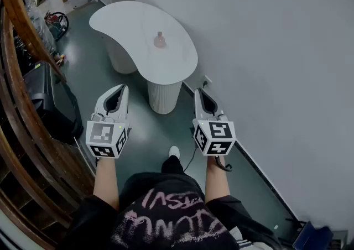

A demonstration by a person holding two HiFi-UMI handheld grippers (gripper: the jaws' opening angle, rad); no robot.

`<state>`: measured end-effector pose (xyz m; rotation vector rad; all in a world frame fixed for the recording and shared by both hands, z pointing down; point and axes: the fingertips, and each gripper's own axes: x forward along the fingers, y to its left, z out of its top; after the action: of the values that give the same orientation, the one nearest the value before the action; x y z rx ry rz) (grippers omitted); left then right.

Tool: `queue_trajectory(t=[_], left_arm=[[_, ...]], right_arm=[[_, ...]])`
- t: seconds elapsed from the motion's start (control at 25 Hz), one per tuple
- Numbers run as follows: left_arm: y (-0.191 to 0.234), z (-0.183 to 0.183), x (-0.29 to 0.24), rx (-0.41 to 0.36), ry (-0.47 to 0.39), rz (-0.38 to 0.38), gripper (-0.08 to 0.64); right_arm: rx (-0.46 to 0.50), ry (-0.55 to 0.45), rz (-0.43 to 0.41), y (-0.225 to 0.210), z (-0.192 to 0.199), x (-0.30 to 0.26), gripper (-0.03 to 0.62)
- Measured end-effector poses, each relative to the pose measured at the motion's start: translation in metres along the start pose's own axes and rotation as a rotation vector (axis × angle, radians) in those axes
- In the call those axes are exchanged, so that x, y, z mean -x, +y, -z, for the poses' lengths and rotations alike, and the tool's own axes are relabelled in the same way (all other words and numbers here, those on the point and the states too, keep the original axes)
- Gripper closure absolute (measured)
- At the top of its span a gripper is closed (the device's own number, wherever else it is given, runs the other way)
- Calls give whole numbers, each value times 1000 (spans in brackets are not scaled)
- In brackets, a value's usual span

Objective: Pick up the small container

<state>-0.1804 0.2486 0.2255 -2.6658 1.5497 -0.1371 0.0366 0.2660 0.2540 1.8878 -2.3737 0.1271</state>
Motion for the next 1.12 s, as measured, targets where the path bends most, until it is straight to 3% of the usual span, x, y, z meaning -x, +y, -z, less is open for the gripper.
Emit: queue_trajectory(t=[1.12], left_arm=[[0,23,9,27,28,45,560]], right_arm=[[54,63,24,19,19,3,581]])
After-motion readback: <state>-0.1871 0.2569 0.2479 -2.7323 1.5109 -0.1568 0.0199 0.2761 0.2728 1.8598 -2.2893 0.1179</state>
